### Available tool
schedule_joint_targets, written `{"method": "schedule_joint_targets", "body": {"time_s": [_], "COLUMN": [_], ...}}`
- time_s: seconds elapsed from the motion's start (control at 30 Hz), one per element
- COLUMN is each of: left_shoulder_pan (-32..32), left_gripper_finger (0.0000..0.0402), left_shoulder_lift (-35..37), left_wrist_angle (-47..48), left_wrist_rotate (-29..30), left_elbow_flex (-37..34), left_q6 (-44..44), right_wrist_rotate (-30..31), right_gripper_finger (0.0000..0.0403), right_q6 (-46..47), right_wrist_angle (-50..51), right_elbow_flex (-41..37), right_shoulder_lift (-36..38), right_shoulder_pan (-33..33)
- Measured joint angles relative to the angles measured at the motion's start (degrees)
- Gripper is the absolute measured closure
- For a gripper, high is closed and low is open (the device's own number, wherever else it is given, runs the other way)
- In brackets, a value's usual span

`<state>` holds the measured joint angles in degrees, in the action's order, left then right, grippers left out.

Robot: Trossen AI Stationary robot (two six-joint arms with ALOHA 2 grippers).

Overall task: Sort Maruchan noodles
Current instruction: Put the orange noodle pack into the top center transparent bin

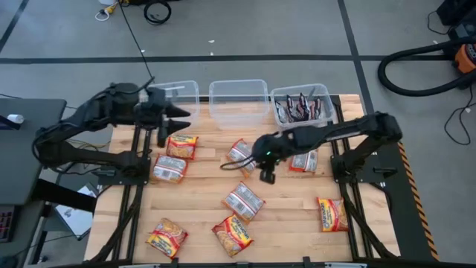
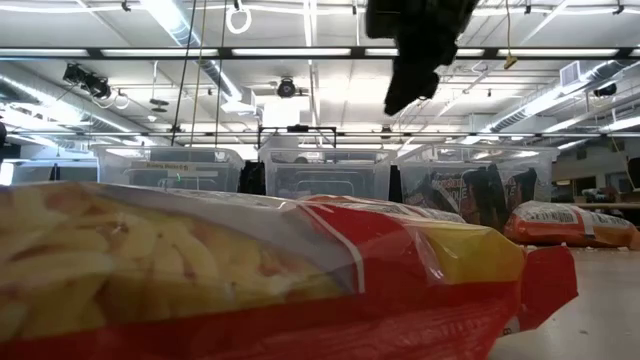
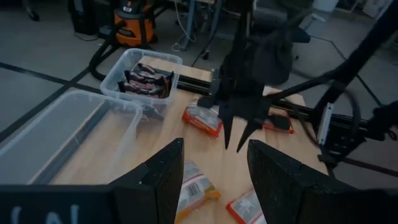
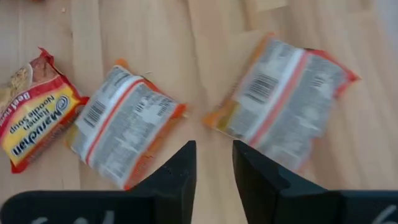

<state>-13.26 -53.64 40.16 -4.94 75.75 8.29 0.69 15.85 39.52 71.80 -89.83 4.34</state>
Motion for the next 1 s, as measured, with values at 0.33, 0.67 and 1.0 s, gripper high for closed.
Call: {"method": "schedule_joint_targets", "body": {"time_s": [0.33, 0.67, 1.0], "left_shoulder_pan": [2.62, 3.29, 3.29], "left_gripper_finger": [0.0221, 0.0221, 0.0221], "left_shoulder_lift": [6.43, 6.56, 6.55], "left_wrist_angle": [3.51, 5.60, 6.69], "left_wrist_rotate": [-0.02, -0.03, -0.01], "left_elbow_flex": [0.00, 0.00, 0.00], "left_q6": [-1.67, -1.48, -2.69], "right_wrist_rotate": [4.43, 1.08, 15.79], "right_gripper_finger": [0.0251, 0.0254, 0.0253], "right_q6": [0.55, 2.46, 3.52], "right_wrist_angle": [-2.41, 0.99, 23.62], "right_elbow_flex": [10.28, 15.20, 13.74], "right_shoulder_lift": [-18.03, -26.43, -25.37], "right_shoulder_pan": [-1.22, -0.74, -0.47]}}
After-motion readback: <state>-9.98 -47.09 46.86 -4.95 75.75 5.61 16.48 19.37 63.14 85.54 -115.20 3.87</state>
